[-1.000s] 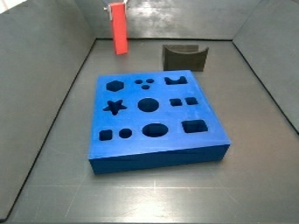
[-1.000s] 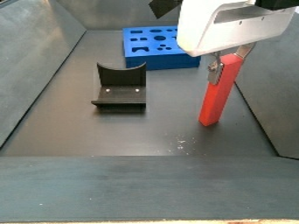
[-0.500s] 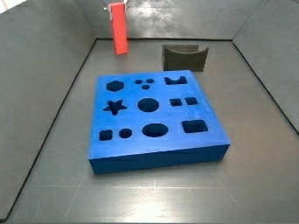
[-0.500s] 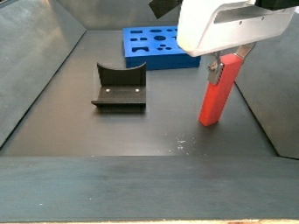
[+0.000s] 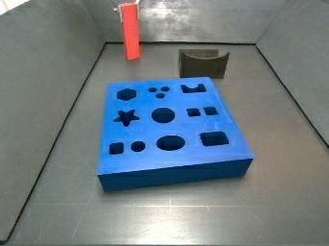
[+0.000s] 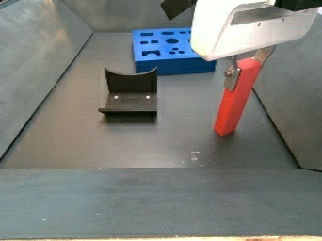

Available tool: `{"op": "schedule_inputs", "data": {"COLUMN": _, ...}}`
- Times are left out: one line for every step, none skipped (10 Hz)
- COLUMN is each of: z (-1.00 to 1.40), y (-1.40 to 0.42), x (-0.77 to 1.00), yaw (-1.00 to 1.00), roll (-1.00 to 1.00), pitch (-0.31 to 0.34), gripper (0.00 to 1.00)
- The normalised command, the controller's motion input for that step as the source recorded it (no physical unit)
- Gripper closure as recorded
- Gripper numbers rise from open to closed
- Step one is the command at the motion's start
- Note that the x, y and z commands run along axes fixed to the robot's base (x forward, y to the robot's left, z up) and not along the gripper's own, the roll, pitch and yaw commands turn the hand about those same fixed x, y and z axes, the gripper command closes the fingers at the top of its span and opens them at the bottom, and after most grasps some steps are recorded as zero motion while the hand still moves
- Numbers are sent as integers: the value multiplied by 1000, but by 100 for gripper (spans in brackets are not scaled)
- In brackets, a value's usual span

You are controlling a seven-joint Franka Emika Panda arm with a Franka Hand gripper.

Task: Pick up the rectangle object. Move up. Move to above the board. Insert the rectangle object.
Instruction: Move to above the board.

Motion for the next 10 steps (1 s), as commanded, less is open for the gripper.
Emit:
{"op": "schedule_inputs", "data": {"z": 1000, "y": -89, "x": -171, "yaw": 1, "roll": 2, "pitch": 128, "gripper": 100}}
{"op": "schedule_inputs", "data": {"z": 1000, "y": -83, "x": -166, "yaw": 2, "roll": 26, "pitch": 107, "gripper": 100}}
{"op": "schedule_inputs", "data": {"z": 1000, "y": -75, "x": -160, "yaw": 6, "roll": 71, "pitch": 78, "gripper": 100}}
{"op": "schedule_inputs", "data": {"z": 1000, "y": -72, "x": -155, "yaw": 16, "roll": 97, "pitch": 65, "gripper": 100}}
{"op": "schedule_inputs", "data": {"z": 1000, "y": -69, "x": -152, "yaw": 26, "roll": 119, "pitch": 59, "gripper": 100}}
{"op": "schedule_inputs", "data": {"z": 1000, "y": -65, "x": -148, "yaw": 33, "roll": 131, "pitch": 54, "gripper": 100}}
{"op": "schedule_inputs", "data": {"z": 1000, "y": -62, "x": -142, "yaw": 32, "roll": 126, "pitch": 46, "gripper": 100}}
{"op": "schedule_inputs", "data": {"z": 1000, "y": -61, "x": -137, "yaw": 30, "roll": 117, "pitch": 40, "gripper": 100}}
{"op": "schedule_inputs", "data": {"z": 1000, "y": -58, "x": -132, "yaw": 30, "roll": 116, "pitch": 40, "gripper": 100}}
{"op": "schedule_inputs", "data": {"z": 1000, "y": -55, "x": -127, "yaw": 32, "roll": 120, "pitch": 45, "gripper": 100}}
